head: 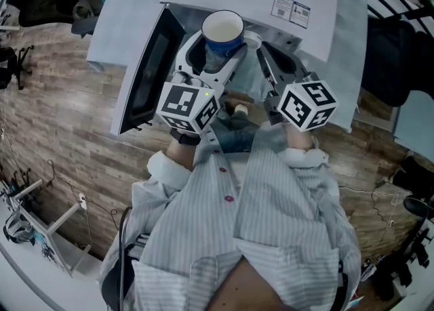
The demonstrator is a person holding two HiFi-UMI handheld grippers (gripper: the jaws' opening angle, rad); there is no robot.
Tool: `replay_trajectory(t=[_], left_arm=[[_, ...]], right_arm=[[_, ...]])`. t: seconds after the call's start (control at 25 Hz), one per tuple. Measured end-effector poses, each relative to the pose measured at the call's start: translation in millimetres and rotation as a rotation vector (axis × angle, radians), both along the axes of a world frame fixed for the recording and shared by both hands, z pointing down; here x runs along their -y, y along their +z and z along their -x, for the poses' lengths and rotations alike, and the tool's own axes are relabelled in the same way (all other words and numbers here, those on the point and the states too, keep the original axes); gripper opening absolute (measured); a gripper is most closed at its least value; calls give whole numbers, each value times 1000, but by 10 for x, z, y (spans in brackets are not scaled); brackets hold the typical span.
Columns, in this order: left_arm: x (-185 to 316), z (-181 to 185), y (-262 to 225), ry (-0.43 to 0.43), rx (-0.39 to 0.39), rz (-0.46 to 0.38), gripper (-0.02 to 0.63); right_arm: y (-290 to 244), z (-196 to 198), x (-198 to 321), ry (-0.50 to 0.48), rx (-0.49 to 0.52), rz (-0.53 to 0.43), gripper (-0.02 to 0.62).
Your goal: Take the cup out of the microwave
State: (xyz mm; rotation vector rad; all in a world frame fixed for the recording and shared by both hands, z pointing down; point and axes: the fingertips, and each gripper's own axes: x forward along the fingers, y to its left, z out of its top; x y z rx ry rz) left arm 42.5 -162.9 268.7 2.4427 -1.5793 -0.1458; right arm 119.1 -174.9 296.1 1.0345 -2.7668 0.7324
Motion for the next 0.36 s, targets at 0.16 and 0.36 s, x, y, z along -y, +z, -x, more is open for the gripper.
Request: replay_trajectory(t=[0.16, 0.36], left_arm=[[-2, 4, 3, 5, -4, 0, 357], [-32, 36, 3, 5, -5, 2, 357]], right_arm=[[16, 33, -9, -8, -9, 3, 32], [8, 86, -42, -13, -12, 3, 32]])
